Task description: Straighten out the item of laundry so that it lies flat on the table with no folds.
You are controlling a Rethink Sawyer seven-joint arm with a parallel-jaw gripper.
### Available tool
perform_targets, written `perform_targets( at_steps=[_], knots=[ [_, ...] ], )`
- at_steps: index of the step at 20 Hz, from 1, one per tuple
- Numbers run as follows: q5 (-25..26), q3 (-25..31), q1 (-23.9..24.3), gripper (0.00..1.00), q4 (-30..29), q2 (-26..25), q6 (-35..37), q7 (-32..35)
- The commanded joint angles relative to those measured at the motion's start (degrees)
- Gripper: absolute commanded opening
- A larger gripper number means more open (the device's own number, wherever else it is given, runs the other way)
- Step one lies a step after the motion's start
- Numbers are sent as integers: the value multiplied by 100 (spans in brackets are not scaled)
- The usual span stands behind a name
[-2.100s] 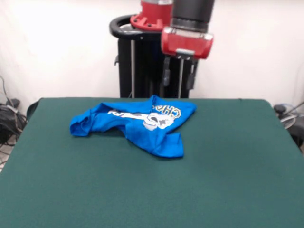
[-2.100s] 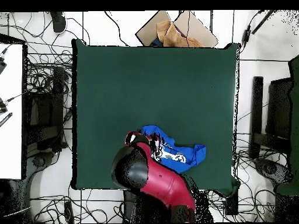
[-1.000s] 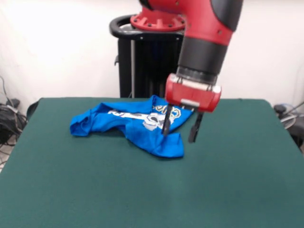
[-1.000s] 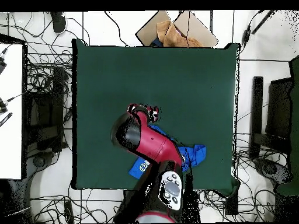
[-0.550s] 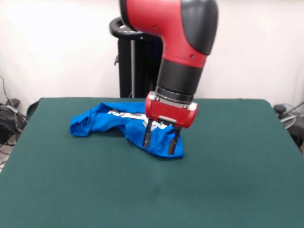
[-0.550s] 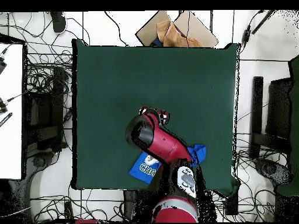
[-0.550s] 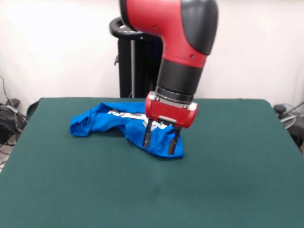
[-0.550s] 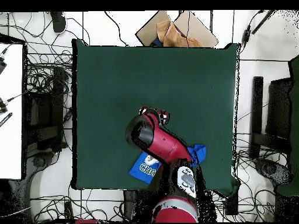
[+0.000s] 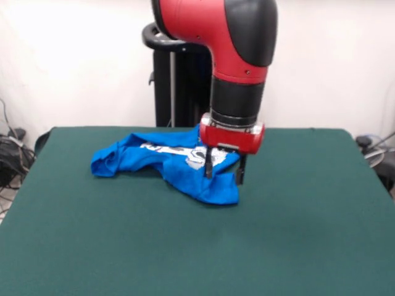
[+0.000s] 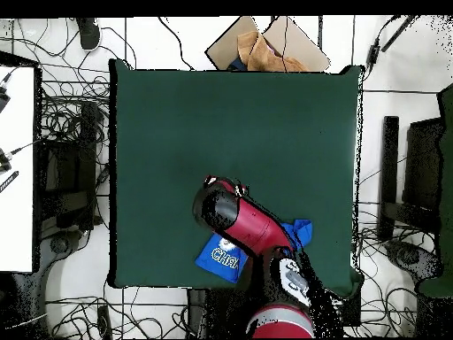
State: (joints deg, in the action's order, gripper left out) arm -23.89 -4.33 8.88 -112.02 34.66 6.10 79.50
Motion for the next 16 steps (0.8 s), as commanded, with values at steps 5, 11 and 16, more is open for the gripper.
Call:
perform_targets(
  at_steps=[5, 11, 16],
  knots=[
    [402, 1323, 409, 100, -830, 50, -198, 1157],
    [749, 1208, 263, 100, -665, -370, -1367, 1549],
    [998, 1244, 322, 100, -453, -806, -2165, 1703]
  ],
)
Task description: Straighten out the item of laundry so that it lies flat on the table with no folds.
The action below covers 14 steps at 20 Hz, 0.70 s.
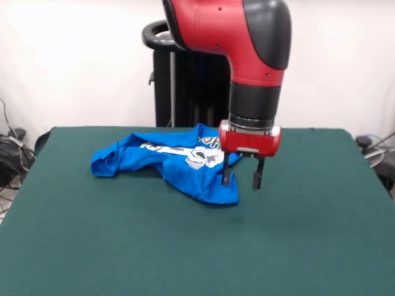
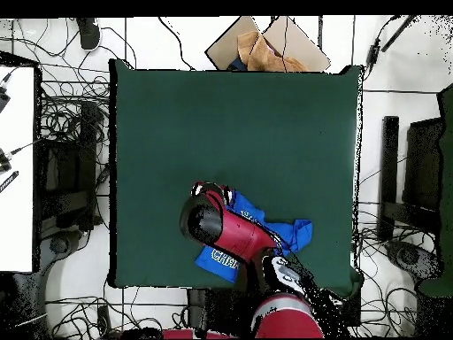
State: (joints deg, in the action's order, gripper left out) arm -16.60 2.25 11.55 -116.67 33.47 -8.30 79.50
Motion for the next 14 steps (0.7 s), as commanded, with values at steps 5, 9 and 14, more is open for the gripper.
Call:
perform_targets(
  at_steps=[5, 9, 14],
  knots=[
    [154, 549, -9, 100, 16, -740, -870, 1675],
    [85, 654, 75, 100, -47, -716, -642, 1616],
    [-259, 364, -204, 100, -208, -254, 242, 1449]
  ],
)
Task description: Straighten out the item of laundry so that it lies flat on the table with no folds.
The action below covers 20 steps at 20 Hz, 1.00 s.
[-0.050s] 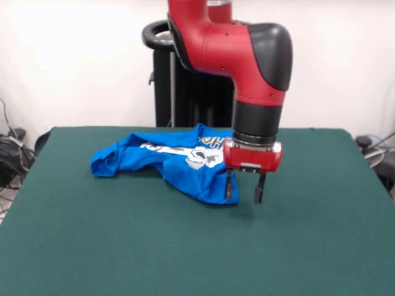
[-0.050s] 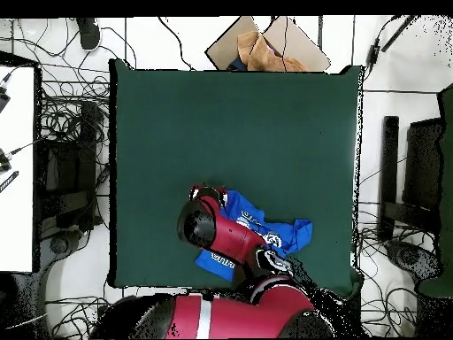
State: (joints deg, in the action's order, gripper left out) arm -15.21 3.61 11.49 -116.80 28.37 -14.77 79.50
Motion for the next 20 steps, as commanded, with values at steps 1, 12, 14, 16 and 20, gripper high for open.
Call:
perform_targets(
  at_steps=[1, 12, 14, 16, 20],
  knots=[
    [-449, 75, -318, 100, -256, 360, 904, 1461],
    [-479, -81, -585, 100, -447, -21, -146, 1983],
    [-498, -223, -689, 100, -455, -193, -652, 2138],
    [-551, -367, -781, 100, -405, -305, -968, 2165],
    [-499, -412, -697, 100, -271, -557, -1413, 2101]
  ],
)
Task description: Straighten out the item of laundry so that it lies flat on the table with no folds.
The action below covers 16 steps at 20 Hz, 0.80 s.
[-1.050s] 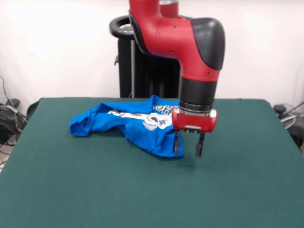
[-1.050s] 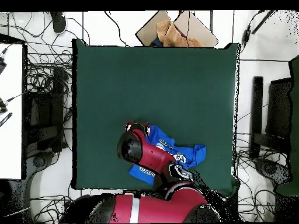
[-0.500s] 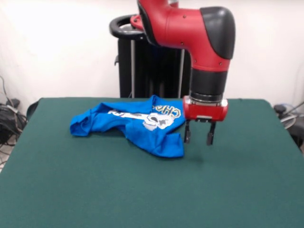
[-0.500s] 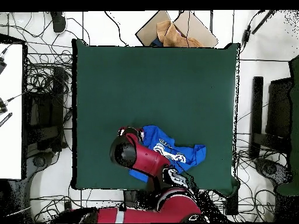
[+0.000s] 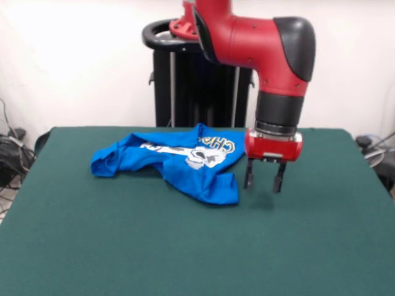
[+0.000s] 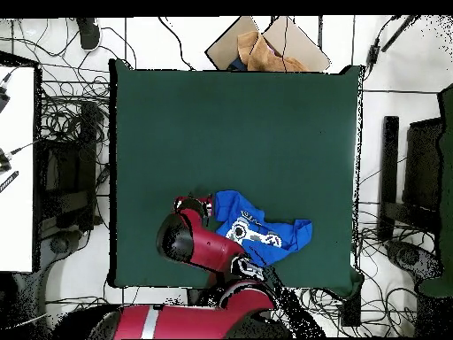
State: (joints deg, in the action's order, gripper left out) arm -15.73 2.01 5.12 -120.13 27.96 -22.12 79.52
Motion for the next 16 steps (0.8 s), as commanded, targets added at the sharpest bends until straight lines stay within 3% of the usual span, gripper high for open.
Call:
perform_targets(
  at_steps=[1, 5, 10, 16],
  knots=[
    [-484, -259, -69, 100, 56, -548, -794, 2111],
    [-696, -286, -153, 100, -26, -611, -1210, 2157],
    [-869, -393, -161, 100, -316, 74, -509, 1605],
    [-925, -464, -199, 100, -358, 171, -433, 1489]
  ],
)
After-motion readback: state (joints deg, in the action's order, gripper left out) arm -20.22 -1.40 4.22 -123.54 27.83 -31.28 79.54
